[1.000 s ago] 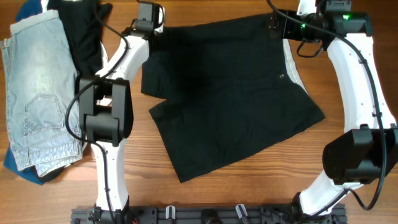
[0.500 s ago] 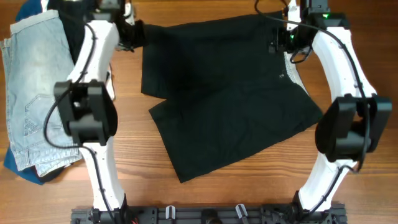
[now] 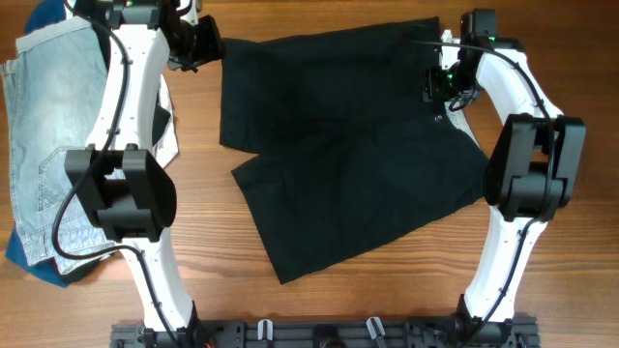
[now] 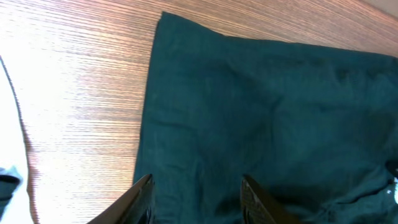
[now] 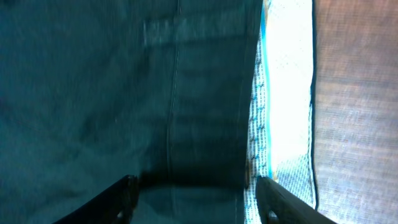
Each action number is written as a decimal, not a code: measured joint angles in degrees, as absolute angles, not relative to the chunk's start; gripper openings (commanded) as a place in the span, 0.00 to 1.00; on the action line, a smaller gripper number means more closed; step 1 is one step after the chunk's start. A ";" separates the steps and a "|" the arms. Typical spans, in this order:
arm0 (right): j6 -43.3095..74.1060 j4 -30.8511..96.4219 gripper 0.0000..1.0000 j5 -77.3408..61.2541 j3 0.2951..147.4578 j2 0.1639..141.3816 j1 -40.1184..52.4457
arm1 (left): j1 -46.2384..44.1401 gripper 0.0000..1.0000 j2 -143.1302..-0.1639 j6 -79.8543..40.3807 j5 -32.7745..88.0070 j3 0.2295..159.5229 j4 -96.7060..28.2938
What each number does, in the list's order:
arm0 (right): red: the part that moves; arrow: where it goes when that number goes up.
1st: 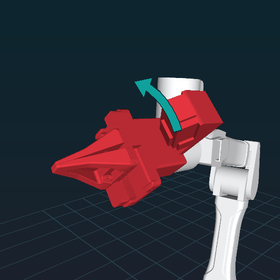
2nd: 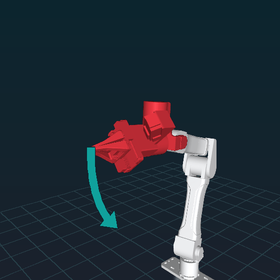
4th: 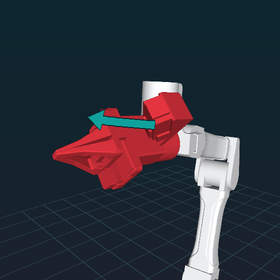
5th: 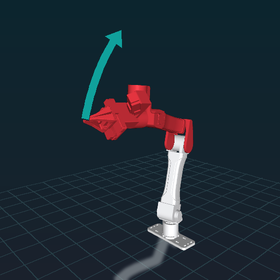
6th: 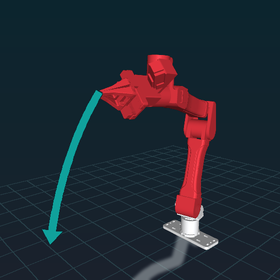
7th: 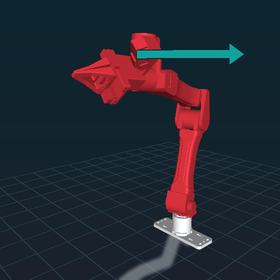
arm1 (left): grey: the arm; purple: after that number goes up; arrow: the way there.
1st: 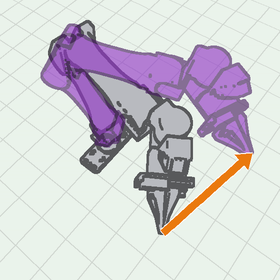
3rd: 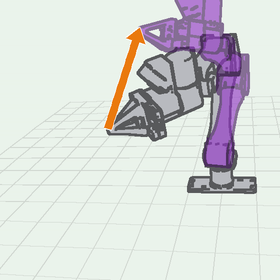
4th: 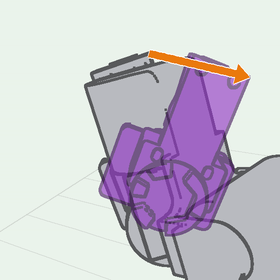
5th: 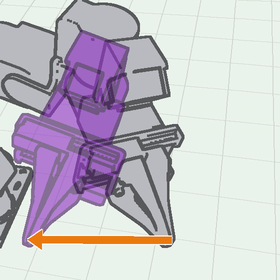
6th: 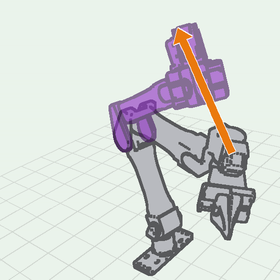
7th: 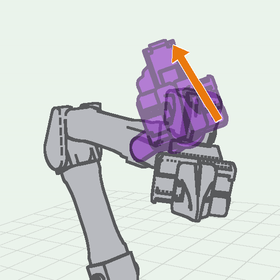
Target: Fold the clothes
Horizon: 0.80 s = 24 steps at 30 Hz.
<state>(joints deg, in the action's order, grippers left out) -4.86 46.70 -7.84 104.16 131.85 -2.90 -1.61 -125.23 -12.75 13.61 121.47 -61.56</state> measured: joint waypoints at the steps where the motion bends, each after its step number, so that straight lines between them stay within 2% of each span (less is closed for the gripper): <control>1: -4.89 46.19 0.67 -7.84 104.09 131.85 -2.90 | -1.61 0.45 -125.23 -12.75 13.30 121.47 -61.58; 4: -5.28 45.23 0.58 -7.86 103.98 131.85 -2.90 | -1.61 0.45 -125.23 -12.75 12.73 121.47 -61.89; 6: -5.65 44.60 0.41 -7.97 103.48 131.85 -2.90 | -1.61 0.45 -125.23 -12.75 12.67 121.47 -61.93; 9: -6.04 43.68 0.04 -8.12 101.91 131.85 -2.90 | -1.61 0.45 -125.23 -12.75 12.47 121.47 -61.93; 19: -4.16 46.41 0.04 -9.34 103.33 131.66 -4.84 | -1.61 0.44 -125.23 -12.75 12.27 121.47 -61.95; 24: -5.54 47.31 0.04 -9.34 104.09 128.01 -9.63 | -1.61 0.44 -125.23 -12.75 12.27 121.47 -61.95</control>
